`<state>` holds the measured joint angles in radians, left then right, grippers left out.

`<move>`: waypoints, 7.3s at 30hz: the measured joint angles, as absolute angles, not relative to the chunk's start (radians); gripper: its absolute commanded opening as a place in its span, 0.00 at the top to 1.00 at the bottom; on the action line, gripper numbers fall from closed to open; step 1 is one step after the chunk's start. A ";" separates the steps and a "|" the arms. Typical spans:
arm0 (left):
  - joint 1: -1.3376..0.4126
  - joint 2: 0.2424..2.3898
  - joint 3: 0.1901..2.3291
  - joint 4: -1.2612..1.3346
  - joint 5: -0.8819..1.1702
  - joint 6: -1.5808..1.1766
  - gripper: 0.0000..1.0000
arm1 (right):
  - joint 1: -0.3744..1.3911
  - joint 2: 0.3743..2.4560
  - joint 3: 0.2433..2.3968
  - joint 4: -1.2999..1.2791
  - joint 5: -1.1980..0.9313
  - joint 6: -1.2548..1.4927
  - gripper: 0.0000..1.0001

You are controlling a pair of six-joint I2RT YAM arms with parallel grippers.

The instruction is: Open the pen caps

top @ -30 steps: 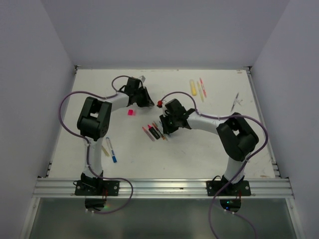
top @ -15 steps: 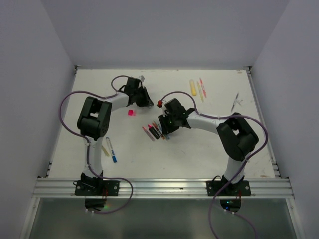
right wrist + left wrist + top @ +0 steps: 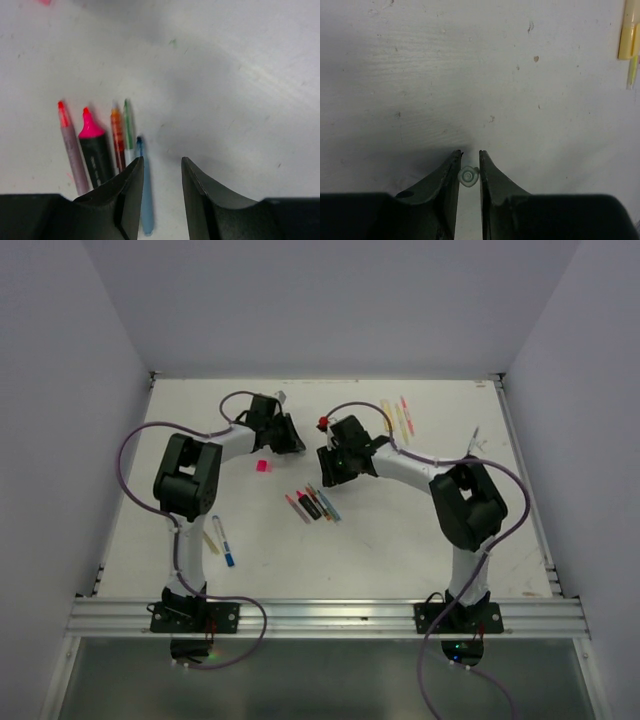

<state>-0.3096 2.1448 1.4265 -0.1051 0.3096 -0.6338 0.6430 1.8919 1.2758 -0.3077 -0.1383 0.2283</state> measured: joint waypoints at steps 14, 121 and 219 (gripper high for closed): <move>-0.301 2.135 1.409 -0.090 0.321 -0.632 0.65 | 0.556 2.266 1.790 -0.410 -0.093 0.242 0.61; -0.276 1.393 0.865 0.010 0.296 -0.673 0.55 | 0.332 2.437 2.044 -0.496 0.001 0.109 0.80; -0.471 1.641 0.849 0.397 0.359 -0.722 0.47 | 0.554 1.810 1.253 -0.106 -0.147 0.971 0.92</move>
